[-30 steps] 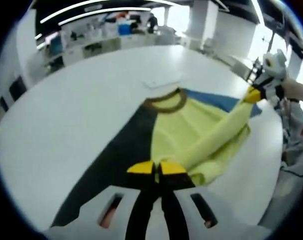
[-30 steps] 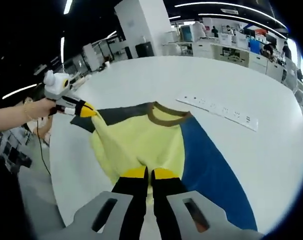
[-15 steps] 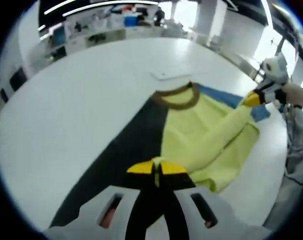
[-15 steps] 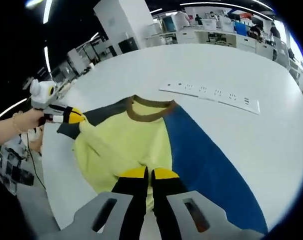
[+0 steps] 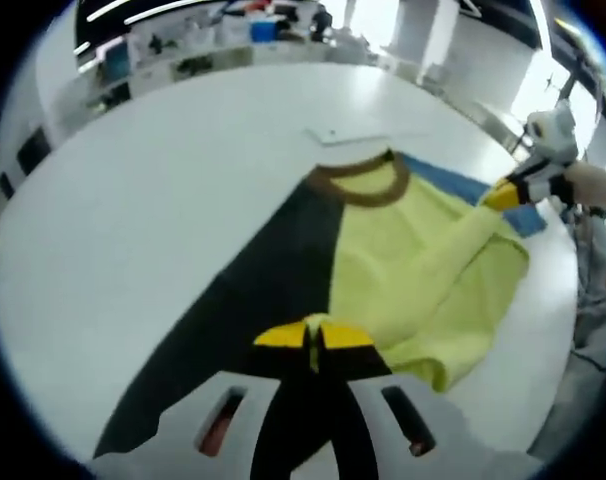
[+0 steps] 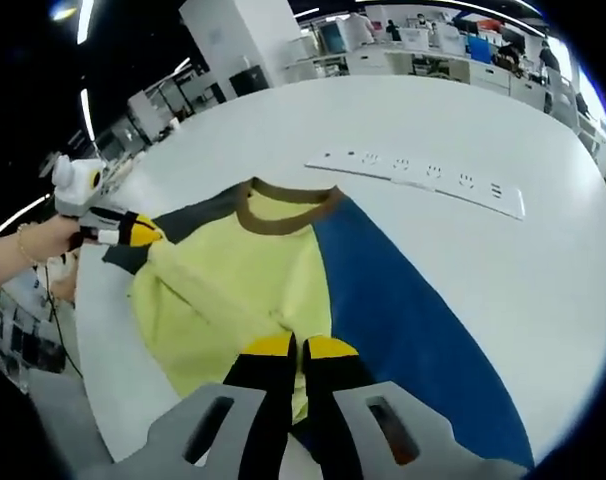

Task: Fold the garment on the visible template until the final outline fits inside the template.

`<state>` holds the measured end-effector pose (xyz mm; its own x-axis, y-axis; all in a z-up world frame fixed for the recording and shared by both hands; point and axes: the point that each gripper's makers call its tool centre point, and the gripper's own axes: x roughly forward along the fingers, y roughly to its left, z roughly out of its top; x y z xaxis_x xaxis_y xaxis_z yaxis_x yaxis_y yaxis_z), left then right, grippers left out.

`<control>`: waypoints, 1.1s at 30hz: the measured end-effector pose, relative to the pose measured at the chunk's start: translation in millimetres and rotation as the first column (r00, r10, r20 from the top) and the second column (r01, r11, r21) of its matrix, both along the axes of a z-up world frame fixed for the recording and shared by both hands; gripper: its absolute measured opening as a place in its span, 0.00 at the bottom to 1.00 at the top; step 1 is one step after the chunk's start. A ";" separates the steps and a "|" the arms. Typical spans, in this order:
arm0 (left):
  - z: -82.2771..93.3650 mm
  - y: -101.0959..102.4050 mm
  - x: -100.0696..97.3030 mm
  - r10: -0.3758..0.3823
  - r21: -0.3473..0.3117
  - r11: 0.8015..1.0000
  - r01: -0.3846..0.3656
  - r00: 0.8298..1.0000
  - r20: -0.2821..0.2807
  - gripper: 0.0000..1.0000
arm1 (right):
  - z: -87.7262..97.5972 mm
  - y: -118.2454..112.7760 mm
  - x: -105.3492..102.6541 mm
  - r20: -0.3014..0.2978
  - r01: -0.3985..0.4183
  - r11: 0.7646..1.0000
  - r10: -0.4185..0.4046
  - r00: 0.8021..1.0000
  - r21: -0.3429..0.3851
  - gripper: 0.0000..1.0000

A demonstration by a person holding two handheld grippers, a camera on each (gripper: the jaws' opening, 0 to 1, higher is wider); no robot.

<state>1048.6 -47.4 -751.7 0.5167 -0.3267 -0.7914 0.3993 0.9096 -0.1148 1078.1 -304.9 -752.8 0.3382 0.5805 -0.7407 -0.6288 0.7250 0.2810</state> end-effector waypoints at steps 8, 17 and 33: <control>-3.9 0.1 -0.3 -0.009 0.011 1.000 0.009 1.000 -0.011 0.00 | -3.5 -0.3 2.1 -0.005 0.009 1.000 -0.009 1.000 -0.008 0.03; -5.7 0.9 0.5 0.004 0.000 1.000 -0.004 1.000 -0.021 0.00 | -3.8 -0.1 3.7 -0.002 0.012 1.000 -0.012 1.000 -0.007 0.04; -0.5 2.7 1.3 -0.004 0.002 1.000 0.004 1.000 -0.002 0.04 | 1.7 1.1 3.4 0.015 0.019 1.000 -0.019 1.000 -0.006 0.09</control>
<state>1050.0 -44.7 -752.2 0.5138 -0.3272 -0.7931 0.4027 0.9082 -0.1138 1081.5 -303.7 -751.2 0.3601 0.5695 -0.7389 -0.6191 0.7384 0.2674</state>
